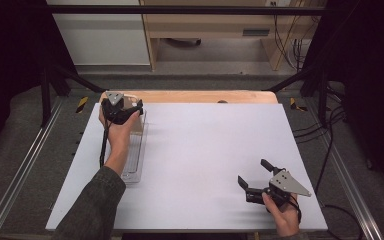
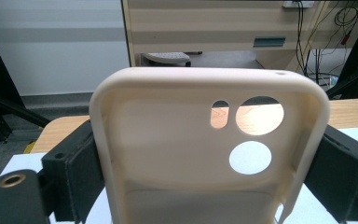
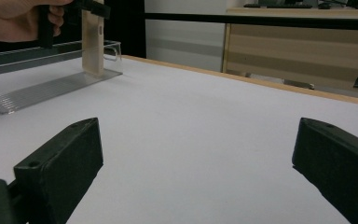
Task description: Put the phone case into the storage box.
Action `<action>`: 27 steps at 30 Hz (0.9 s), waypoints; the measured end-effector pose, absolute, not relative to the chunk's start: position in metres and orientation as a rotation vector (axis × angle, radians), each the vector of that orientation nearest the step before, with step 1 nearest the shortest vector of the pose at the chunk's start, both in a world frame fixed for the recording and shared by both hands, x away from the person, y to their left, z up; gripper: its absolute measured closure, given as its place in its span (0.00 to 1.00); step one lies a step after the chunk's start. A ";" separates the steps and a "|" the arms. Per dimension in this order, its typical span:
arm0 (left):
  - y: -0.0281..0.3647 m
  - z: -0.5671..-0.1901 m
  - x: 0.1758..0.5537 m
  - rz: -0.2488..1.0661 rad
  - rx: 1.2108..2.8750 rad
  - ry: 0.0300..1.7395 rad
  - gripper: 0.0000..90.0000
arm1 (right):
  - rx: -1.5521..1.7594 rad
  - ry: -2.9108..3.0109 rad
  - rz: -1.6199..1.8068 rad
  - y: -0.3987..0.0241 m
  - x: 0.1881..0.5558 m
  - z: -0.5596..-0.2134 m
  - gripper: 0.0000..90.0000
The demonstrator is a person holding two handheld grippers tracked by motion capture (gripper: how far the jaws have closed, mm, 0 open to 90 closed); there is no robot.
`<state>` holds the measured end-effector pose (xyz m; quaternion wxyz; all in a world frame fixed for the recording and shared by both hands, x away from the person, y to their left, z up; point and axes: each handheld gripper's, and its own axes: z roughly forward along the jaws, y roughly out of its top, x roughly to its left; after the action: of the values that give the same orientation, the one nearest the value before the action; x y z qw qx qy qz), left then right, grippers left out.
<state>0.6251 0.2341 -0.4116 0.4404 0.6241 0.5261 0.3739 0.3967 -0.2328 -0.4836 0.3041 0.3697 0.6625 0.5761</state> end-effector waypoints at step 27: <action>0.235 -0.412 0.628 0.895 1.554 1.301 0.09 | 0.980 1.755 1.526 -0.233 0.397 -0.484 0.02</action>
<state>0.6277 0.2351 -0.4123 0.4467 0.6275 0.5255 0.3613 0.3967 -0.2329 -0.4837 0.3040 0.3699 0.6625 0.5761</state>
